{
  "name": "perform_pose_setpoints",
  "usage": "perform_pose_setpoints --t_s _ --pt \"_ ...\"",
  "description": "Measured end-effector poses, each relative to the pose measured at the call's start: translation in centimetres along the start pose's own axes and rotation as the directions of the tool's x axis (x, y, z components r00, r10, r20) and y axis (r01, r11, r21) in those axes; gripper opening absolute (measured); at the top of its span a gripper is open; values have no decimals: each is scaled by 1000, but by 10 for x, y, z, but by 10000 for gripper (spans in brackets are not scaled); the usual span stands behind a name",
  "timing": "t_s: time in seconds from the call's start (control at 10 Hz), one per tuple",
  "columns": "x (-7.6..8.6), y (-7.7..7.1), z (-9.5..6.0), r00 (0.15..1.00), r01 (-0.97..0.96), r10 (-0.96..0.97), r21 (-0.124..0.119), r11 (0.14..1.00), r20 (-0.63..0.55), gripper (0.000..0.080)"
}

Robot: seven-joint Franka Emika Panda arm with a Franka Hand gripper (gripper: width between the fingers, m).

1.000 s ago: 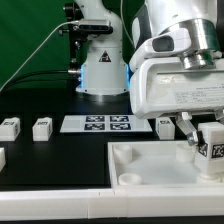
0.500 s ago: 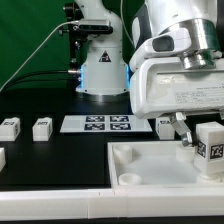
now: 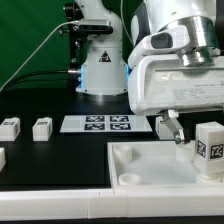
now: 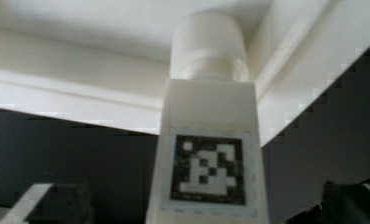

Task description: Assemble one leg

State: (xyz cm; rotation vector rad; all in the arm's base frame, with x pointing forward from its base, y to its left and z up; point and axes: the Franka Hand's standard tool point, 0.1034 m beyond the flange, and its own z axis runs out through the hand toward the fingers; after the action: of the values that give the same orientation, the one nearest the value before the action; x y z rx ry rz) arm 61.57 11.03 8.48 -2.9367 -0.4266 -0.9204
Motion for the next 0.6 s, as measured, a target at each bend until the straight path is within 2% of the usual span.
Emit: perform_pose_setpoints --t_s 0.3,0.5,0.6 --pt "1 2 -20 1000 3 -3 2 1000 24 649" --pt "0 5 -23 997 1 -2 11 1000 82 649" --pt "2 5 -23 997 2 -2 10 1000 72 649"
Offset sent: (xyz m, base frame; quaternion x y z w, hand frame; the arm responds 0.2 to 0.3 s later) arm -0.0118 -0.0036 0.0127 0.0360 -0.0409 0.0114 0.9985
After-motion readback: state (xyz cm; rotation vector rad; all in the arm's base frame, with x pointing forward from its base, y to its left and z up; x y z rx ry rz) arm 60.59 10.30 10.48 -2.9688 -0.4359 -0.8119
